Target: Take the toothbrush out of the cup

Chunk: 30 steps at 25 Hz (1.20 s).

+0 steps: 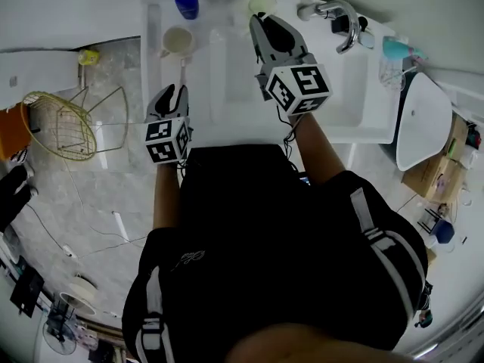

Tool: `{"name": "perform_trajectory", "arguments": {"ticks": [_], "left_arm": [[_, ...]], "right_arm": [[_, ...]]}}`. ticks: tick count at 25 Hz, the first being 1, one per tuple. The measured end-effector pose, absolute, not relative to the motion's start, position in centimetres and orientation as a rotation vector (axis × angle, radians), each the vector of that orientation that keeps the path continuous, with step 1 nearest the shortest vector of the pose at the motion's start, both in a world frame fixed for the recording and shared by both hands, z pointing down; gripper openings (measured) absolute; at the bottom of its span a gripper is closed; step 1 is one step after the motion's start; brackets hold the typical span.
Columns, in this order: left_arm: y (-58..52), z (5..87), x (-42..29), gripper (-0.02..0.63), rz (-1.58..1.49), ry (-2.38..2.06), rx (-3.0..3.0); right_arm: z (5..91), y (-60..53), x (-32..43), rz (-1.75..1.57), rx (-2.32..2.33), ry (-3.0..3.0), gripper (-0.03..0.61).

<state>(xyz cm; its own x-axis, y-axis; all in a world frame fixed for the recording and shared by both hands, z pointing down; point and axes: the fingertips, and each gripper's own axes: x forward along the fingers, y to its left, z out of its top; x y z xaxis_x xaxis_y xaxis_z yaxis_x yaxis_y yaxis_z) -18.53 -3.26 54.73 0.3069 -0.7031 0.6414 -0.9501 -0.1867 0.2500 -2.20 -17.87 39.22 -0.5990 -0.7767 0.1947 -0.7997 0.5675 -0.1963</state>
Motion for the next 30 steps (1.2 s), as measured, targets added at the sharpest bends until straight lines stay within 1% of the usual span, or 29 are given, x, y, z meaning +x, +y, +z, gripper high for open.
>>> {"name": "perform_trajectory", "arguments": {"ticks": [5, 10, 21, 27, 30], "left_arm": [[-2.9, 55.3, -20.4, 0.112, 0.527, -1.421, 2.0], [-2.4, 55.7, -21.8, 0.112, 0.532, -1.39, 2.022], [-0.4, 57.4, -22.4, 0.112, 0.532, -1.352, 2.01], [0.3, 58.0, -23.1, 0.112, 0.534, -1.362, 1.991], [0.5, 58.0, -23.4, 0.112, 0.551, -1.371, 1.99]], "right_arm": [[42.4, -14.4, -5.5, 0.565, 1.271, -2.658, 0.049], [45.5, -11.3, -8.4, 0.61, 1.148, -2.59, 0.049], [51.5, -7.0, -11.6, 0.948, 0.986, -2.488, 0.049], [53.9, -5.4, -13.4, 0.985, 0.894, -2.452, 0.051], [54.8, -4.8, -14.3, 1.087, 0.851, -2.437, 0.051]]}}
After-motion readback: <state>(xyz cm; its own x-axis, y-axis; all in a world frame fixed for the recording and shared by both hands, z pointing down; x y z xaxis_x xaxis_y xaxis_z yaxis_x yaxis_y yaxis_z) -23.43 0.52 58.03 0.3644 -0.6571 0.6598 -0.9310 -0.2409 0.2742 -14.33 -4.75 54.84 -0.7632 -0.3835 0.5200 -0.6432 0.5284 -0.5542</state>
